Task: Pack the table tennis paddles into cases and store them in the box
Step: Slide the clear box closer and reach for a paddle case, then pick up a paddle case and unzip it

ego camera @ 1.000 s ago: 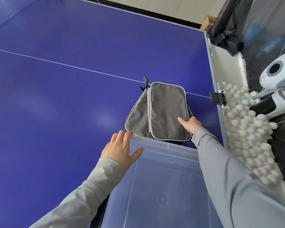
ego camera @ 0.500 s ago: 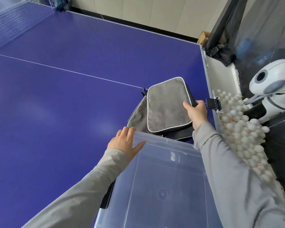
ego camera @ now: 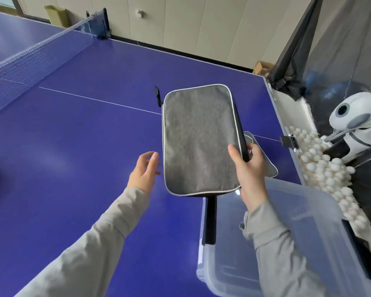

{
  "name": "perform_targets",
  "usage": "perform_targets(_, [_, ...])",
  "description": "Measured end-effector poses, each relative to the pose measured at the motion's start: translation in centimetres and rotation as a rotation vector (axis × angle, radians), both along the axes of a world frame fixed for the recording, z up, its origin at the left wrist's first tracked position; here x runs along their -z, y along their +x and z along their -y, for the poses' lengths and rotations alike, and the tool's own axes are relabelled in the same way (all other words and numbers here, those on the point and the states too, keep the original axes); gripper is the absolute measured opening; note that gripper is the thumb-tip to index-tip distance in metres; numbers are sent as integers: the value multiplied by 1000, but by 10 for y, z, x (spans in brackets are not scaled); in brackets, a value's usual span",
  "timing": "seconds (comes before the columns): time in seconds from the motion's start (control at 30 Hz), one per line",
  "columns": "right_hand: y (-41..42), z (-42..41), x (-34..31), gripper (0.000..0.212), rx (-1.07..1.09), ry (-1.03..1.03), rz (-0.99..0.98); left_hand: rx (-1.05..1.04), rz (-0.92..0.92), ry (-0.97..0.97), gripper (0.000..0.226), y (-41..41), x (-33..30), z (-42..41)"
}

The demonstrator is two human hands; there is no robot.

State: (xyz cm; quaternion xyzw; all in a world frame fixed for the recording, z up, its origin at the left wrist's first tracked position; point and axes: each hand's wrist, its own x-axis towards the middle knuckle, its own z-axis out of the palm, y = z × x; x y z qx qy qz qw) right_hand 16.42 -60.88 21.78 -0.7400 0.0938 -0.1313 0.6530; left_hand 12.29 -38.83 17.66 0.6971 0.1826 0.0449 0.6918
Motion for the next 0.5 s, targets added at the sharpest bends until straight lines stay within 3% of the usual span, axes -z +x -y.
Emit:
perform_targets(0.13, [-70,-100,19,26,-73,44,-38,50,-32,-158,30,-29,-16,-98])
perform_targets(0.23, [-114,-173,34,25,-125,75,-68,-29,-16,-217,30,-54,-17,-162])
perform_targets(0.4, [-162,-250,56,28,-172,-28,-127,-106,101,-12,21,-91,-9,-239])
perform_targets(0.5, [-171,-267,55,39,-180,-224,-124,-86,129,130,25,-106,-5,-268])
